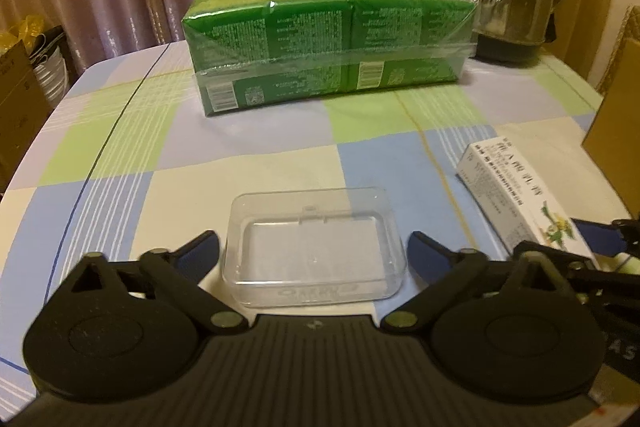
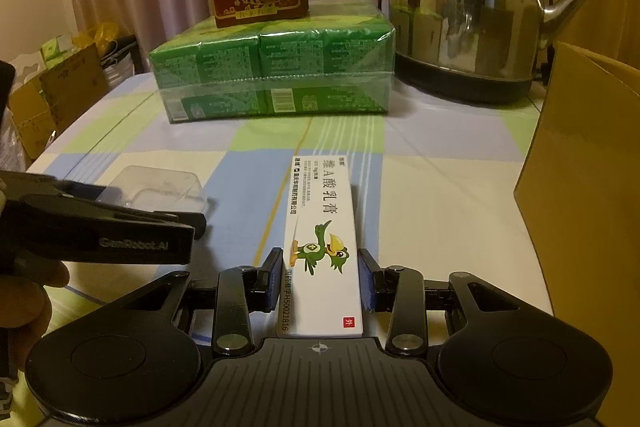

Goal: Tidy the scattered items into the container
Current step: 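Grasp the clear plastic container with the left tool, then lift the container and tablets box and carry both over the cardboard box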

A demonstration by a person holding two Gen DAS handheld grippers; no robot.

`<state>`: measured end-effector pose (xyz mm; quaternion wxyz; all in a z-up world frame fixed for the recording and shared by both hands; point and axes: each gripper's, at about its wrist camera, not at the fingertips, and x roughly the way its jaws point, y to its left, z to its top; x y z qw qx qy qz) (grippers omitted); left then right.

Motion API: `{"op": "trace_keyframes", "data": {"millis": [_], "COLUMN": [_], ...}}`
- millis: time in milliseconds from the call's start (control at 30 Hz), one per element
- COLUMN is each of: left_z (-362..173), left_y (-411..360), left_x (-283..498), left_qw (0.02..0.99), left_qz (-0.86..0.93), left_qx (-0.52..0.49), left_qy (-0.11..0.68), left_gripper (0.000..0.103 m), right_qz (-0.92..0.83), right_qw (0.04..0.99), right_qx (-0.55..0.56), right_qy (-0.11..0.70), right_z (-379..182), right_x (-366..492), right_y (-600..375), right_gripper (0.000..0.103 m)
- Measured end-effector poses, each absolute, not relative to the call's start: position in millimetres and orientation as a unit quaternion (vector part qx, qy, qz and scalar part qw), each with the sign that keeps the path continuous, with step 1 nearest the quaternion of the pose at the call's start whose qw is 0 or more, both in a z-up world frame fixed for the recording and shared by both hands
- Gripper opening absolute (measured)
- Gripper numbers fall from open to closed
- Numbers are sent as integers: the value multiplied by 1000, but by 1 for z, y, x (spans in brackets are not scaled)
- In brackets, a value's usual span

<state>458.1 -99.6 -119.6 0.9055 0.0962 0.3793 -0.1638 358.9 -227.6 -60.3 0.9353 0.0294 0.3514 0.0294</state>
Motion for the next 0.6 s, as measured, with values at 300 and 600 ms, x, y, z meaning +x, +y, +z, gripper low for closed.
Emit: {"op": "trace_keyframes", "data": {"millis": [300,600], "left_z": [-112,-92], "left_y": [-95,-76], "left_x": [424,332], "left_qw": [903,900], "left_qz": [-174,-186], "left_qx": [109,100], "left_qy": [377,380], "left_gripper": [84,84], "right_qz": [33,41], "right_qw": [934,928], "right_qx": [36,47], "right_qy": [354,367], "right_z": [-49,-31], "right_x": [334,249], "right_y": [-227,-222], "right_gripper": [35,35]}}
